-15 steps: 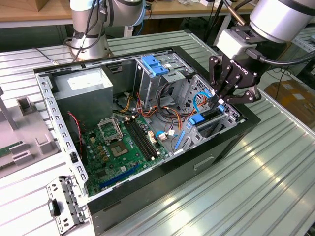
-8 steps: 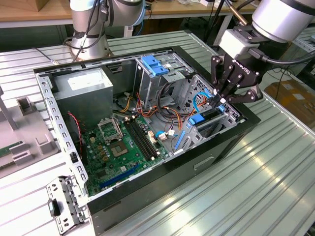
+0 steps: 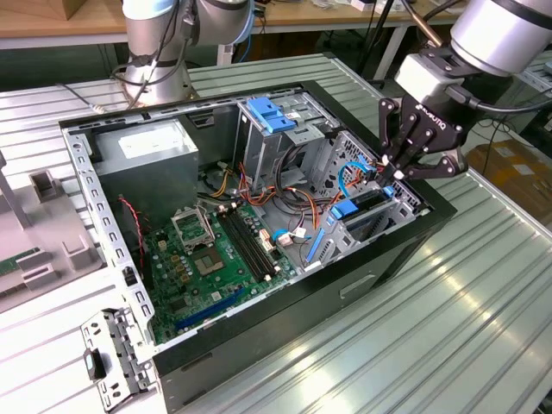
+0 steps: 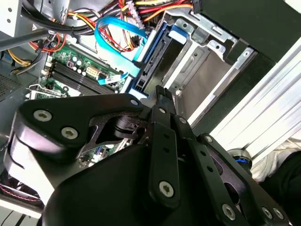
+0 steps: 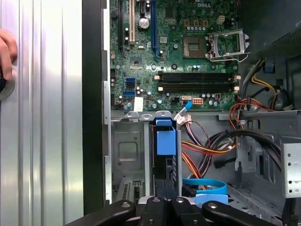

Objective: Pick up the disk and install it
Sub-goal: 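Insert the disk into the insertion slot, then insert the first disk wire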

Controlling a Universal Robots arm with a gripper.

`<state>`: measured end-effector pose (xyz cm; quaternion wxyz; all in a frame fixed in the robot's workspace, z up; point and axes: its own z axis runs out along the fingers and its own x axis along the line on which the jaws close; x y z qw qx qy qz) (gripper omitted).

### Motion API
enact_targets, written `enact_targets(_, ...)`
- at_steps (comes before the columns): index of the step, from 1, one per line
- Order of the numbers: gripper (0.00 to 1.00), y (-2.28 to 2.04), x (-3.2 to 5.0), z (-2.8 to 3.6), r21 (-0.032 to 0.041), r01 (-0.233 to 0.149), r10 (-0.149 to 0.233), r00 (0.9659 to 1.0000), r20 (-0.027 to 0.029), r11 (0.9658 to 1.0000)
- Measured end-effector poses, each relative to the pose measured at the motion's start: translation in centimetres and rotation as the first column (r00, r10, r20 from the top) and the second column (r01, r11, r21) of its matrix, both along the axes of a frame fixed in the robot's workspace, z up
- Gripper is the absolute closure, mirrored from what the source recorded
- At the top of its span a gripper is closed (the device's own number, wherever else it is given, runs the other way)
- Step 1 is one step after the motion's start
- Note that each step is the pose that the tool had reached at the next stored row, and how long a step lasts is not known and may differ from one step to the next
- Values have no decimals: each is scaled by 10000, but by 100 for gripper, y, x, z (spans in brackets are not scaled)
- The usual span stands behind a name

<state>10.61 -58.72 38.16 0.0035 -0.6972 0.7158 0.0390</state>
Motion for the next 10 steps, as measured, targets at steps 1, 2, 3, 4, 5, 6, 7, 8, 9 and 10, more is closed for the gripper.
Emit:
enact_targets(1,89,0,19,-2,-1,-1,1,10000,0,10000)
enact_targets(2,89,0,32,-3,-3,-1,1,10000,0,10000)
enact_targets(3,89,0,40,-3,-3,-1,1,10000,0,10000)
enact_targets(4,89,0,43,-3,-2,-1,1,10000,0,10000)
enact_targets(5,89,0,43,-3,-2,1,-1,10000,0,10000)
enact_targets(6,89,0,43,-4,-1,1,-1,10000,0,10000)
enact_targets(7,89,0,45,-3,-2,0,0,10000,0,10000)
enact_targets(8,89,0,45,-3,-2,0,0,10000,0,10000)
enact_targets(9,89,0,45,-3,-2,0,0,10000,0,10000)
enact_targets(10,89,0,46,-3,-2,-1,1,10000,0,10000)
